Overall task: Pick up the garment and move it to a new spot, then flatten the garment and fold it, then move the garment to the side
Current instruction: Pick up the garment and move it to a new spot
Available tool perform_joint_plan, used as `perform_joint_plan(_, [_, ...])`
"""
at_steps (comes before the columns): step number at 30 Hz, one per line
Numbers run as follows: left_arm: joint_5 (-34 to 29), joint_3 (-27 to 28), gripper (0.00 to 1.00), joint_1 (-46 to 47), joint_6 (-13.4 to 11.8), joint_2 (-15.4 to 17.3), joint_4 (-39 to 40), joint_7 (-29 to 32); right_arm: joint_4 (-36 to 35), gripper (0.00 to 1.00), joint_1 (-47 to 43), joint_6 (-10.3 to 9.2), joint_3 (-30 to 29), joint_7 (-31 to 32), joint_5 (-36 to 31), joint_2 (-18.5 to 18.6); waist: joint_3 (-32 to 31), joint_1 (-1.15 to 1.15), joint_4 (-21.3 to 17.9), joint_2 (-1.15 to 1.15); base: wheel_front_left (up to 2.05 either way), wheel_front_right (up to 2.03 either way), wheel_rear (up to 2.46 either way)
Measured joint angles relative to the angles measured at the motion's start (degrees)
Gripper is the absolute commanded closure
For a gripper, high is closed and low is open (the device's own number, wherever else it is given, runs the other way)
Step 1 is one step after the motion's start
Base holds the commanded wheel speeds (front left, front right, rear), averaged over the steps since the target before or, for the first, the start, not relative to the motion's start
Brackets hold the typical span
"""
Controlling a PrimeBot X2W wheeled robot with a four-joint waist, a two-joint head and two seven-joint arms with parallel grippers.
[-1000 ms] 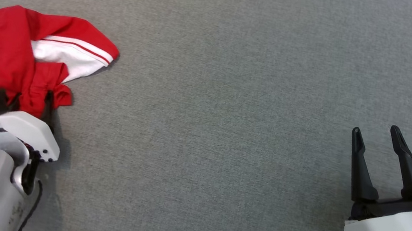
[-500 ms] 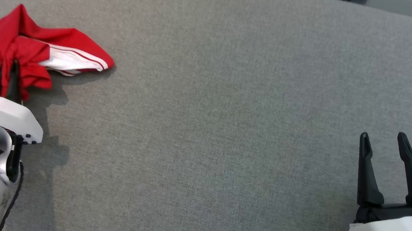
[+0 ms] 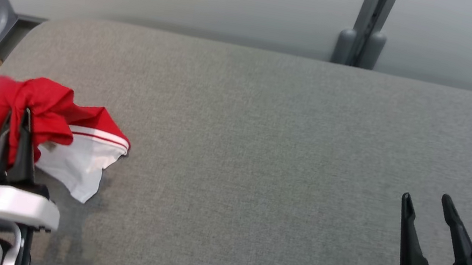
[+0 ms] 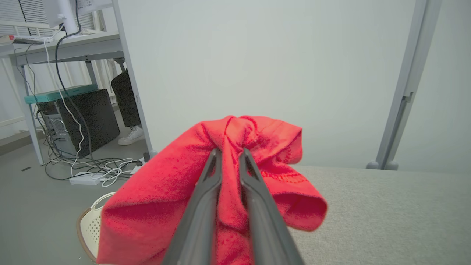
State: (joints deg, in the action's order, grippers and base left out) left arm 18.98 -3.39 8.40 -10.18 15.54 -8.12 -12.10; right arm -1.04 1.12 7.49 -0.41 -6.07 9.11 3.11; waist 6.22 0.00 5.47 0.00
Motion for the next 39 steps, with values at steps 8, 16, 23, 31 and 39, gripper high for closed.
perform_joint_plan(8, [-1.45,-3.87,1.00,-8.50,-1.90,-0.93,14.01,5.95,-0.40,0.00,-2.42,0.00,0.13,0.34,0.47,-0.25,-4.05,0.00,-4.09,0.00,0.00,0.00,0.00])
perform_joint_plan(16, [-2.87,-15.24,1.00,-3.39,4.05,-4.56,13.96,8.58,-1.53,0.00,-2.10,0.00,-0.43,0.47,1.12,-0.25,-2.98,0.00,-9.24,0.00,0.00,0.00,0.00])
perform_joint_plan(23, [-5.26,-24.12,1.00,7.63,9.99,-9.07,7.34,8.55,-0.78,0.00,1.27,0.00,1.00,-1.78,3.64,-0.26,1.53,0.00,-14.15,0.00,0.00,0.00,0.00])
perform_joint_plan(31, [-7.08,-29.98,1.00,20.34,13.18,-11.77,1.69,8.13,3.22,0.00,4.40,0.00,2.33,-5.68,6.66,-0.26,8.12,0.00,-21.31,0.00,0.00,0.00,0.00])
perform_joint_plan(39, [-6.12,-32.31,0.00,22.95,13.72,-12.34,-7.57,8.60,7.15,0.00,6.31,0.00,3.76,-8.10,9.37,-0.27,13.88,0.00,-27.01,0.00,0.00,0.00,0.00])
